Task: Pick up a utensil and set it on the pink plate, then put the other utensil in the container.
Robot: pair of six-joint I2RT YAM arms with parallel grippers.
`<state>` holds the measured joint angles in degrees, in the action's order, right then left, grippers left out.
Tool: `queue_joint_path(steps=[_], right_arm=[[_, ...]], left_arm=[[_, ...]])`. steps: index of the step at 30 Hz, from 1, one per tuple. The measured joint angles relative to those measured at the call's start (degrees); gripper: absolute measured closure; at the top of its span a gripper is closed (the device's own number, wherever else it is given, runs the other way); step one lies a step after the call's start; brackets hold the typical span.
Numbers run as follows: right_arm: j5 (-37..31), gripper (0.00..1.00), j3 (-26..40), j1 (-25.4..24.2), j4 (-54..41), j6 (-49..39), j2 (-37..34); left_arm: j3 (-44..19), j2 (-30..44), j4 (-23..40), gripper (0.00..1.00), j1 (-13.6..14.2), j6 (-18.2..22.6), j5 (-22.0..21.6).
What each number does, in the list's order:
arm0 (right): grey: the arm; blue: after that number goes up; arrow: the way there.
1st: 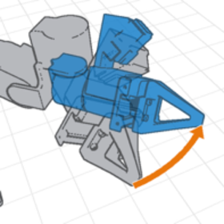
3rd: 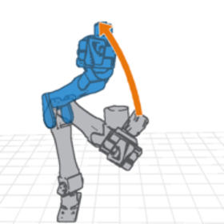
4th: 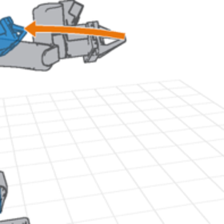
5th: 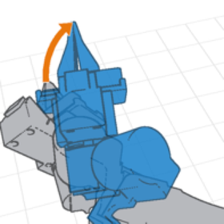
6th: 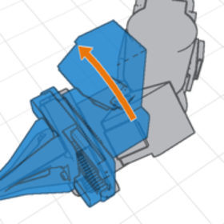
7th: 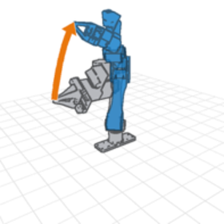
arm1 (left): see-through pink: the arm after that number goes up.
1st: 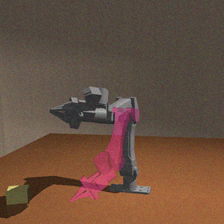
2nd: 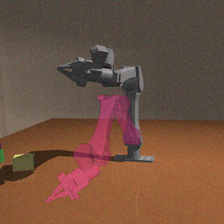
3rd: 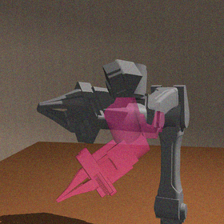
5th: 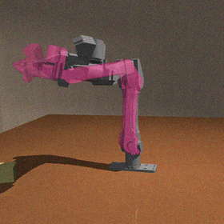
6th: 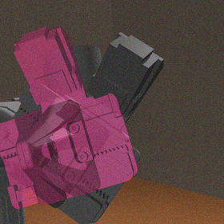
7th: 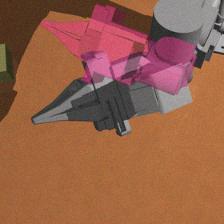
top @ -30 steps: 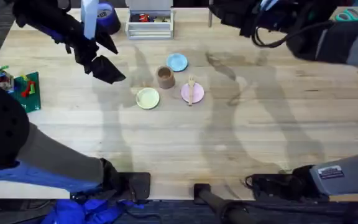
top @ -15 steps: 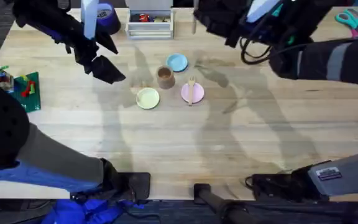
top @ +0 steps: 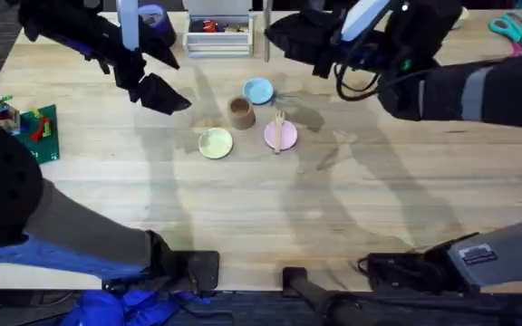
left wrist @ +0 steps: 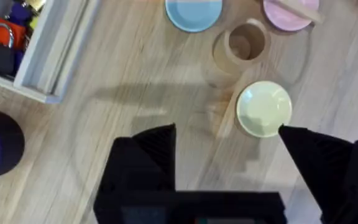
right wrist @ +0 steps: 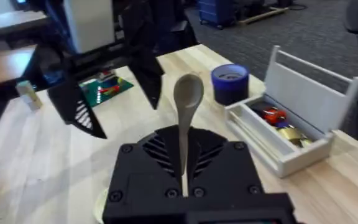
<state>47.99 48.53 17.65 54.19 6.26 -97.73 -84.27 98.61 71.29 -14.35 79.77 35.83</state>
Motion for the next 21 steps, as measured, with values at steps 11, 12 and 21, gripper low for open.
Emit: queue_joint_path(steps=[11, 12, 21], right_arm=[[-0.58, 0.966, -2.4, 2.07, 9.88, 1.74, -2.51], [-0.75, 0.966, -2.72, 2.44, 10.8, 2.06, -2.93], [-2.21, 0.966, -3.3, 5.43, 15.17, 3.0, -5.85]], left_arm=[[0.0, 0.0, -0.11, 0.007, -0.6, 0.5, 6.99], [0.0, 0.01, -0.06, 0.007, -0.92, 0.56, 7.41], [0.0, 0.01, 0.09, 0.007, -2.51, 0.83, 10.66]])
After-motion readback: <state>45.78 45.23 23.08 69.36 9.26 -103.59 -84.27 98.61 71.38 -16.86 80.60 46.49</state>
